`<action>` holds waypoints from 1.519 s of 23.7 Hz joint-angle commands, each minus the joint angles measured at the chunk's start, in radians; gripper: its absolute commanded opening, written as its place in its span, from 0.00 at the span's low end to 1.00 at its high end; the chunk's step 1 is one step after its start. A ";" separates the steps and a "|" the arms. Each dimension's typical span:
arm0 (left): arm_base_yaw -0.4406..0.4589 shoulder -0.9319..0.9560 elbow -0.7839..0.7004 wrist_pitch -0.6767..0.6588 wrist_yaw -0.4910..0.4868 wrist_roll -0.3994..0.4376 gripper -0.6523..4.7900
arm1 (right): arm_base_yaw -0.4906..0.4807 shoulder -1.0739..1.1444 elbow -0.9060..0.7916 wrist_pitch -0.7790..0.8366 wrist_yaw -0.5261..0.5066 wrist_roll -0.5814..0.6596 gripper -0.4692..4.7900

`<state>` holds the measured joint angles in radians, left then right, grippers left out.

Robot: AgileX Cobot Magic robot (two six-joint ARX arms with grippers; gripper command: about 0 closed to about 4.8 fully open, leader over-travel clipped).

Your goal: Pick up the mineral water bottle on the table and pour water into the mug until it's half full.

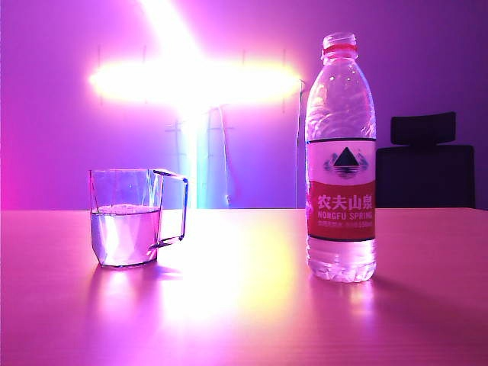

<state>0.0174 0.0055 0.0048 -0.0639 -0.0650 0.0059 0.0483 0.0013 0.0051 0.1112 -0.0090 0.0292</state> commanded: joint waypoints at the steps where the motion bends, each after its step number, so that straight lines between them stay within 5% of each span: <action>1: 0.001 0.000 0.004 0.012 -0.002 -0.003 0.12 | 0.001 -0.002 -0.005 -0.005 0.010 0.031 0.08; 36: 0.000 0.000 0.004 0.012 -0.002 -0.003 0.12 | 0.000 -0.002 -0.005 -0.066 0.010 0.019 0.08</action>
<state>0.0170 0.0055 0.0048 -0.0639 -0.0650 0.0059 0.0486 0.0013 0.0051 0.0303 -0.0029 0.0517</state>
